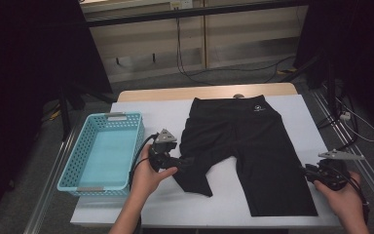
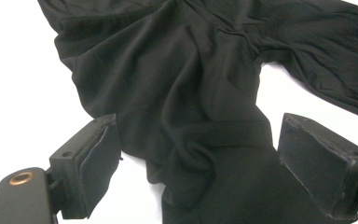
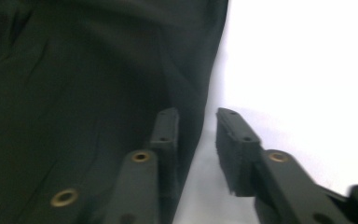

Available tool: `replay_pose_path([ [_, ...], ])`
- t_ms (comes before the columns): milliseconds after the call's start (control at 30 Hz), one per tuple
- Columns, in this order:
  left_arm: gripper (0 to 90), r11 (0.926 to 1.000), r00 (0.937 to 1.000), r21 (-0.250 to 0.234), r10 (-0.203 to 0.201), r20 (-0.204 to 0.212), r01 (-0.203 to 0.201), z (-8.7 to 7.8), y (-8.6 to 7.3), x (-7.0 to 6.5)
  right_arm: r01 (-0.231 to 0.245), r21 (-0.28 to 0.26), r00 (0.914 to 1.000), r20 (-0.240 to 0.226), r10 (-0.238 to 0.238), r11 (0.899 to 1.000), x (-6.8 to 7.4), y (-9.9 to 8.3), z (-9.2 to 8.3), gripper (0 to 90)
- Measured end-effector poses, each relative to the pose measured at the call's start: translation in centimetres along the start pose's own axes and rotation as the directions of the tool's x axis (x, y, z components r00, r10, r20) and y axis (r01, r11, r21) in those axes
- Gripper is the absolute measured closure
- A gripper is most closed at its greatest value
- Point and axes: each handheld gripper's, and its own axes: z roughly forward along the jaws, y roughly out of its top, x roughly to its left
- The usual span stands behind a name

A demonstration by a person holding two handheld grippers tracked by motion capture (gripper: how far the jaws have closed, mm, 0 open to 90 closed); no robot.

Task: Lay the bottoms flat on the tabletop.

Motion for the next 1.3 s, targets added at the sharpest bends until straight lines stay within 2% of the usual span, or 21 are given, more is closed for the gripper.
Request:
replay_pose_path([
  [67,13.3,1.0000,1.0000,-0.004,-0.006,-0.008,0.005,-0.1,-0.1,0.1,-0.007,0.008,0.9999,-0.015,0.007,1.000,0.1,-0.3,-0.3,64.3],
  [133,13.2,1.0000,1.0000,-0.001,-0.002,-0.008,0.002,-0.3,-0.1,0.2,-0.006,0.022,0.9997,-0.023,0.006,1.000,0.3,-0.6,-0.6,64.5],
  [200,13.3,1.0000,1.0000,-0.003,-0.003,-0.009,0.003,-0.3,-0.2,0.1,0.005,0.036,0.9986,-0.052,-0.003,0.999,0.7,-1.1,-0.9,62.0],
  [267,13.4,1.0000,1.0000,-0.005,0.002,-0.006,-0.002,-0.3,-0.2,-0.1,0.022,0.040,0.9980,-0.060,-0.019,0.999,1.3,-1.7,-1.3,64.1],
  [300,13.4,1.0000,1.0000,-0.009,0.002,-0.006,-0.002,-0.3,-0.1,-0.2,0.032,0.037,0.9981,-0.053,-0.030,0.999,1.5,-1.9,-1.5,66.1],
  [333,13.5,0.9999,1.0000,-0.013,0.003,-0.008,-0.003,-0.3,-0.1,-0.2,0.038,0.037,0.9984,-0.044,-0.037,0.999,1.7,-2.1,-1.7,72.3],
  [367,13.5,1.0000,1.0000,-0.008,0.005,-0.007,-0.005,-0.4,-0.1,-0.2,0.055,0.047,0.9980,-0.035,-0.053,0.997,1.9,-2.2,-1.8,79.1],
  [400,13.5,0.9999,0.9999,-0.010,0.010,-0.012,-0.011,-0.5,0.0,-0.2,0.054,0.063,0.9978,-0.042,-0.052,0.997,1.8,-2.1,-2.0,89.8],
  [467,13.5,0.9998,0.9998,-0.016,0.011,-0.013,-0.011,-0.6,-0.1,-0.3,0.040,0.071,0.9972,-0.065,-0.036,0.997,1.6,-2.2,-2.0,89.8],
  [533,13.5,0.9998,0.9999,-0.016,0.009,-0.014,-0.009,-0.7,-0.1,-0.3,0.057,0.078,0.9956,-0.079,-0.051,0.995,1.2,-2.2,-2.3,90.0],
  [700,13.3,1.0000,0.9998,-0.004,0.009,-0.015,-0.009,-0.7,-0.2,-0.2,0.042,0.075,0.9971,-0.067,-0.037,0.996,0.1,-2.3,-3.1,90.0],
  [767,13.3,0.9998,0.9998,-0.005,0.017,-0.010,-0.017,-0.8,-0.2,-0.2,0.040,0.079,0.9974,-0.062,-0.035,0.996,0.2,-2.4,-3.1,90.0],
  [900,13.3,0.9999,0.9999,-0.010,0.007,-0.013,-0.007,-0.8,-0.2,-0.1,0.056,0.095,0.9969,-0.060,-0.050,0.994,0.3,-2.3,-2.9,90.0],
  [1000,13.2,0.9999,0.9999,-0.012,0.004,-0.014,-0.004,-0.8,-0.2,0.0,0.070,0.079,0.9961,-0.060,-0.065,0.994,0.2,-2.3,-2.9,89.5],
  [1067,13.2,0.9999,0.9999,-0.010,0.008,-0.012,-0.008,-0.7,-0.1,-0.1,0.077,0.075,0.9954,-0.062,-0.073,0.994,0.3,-2.4,-2.9,86.8],
  [1100,13.2,0.9999,0.9999,-0.012,0.007,-0.012,-0.007,-0.7,-0.1,-0.2,0.078,0.072,0.9955,-0.060,-0.074,0.994,0.3,-2.4,-2.9,82.6],
  [1233,13.2,0.9999,0.9998,-0.003,0.012,-0.012,-0.012,-0.6,-0.1,-0.2,0.098,0.020,0.9949,-0.025,-0.098,0.995,0.6,-1.8,-2.9,59.7],
  [1300,13.2,0.9999,0.9998,0.001,0.016,-0.012,-0.016,-0.4,-0.2,-0.1,0.088,-0.006,0.9960,-0.011,-0.089,0.996,0.9,-1.3,-2.8,50.4],
])
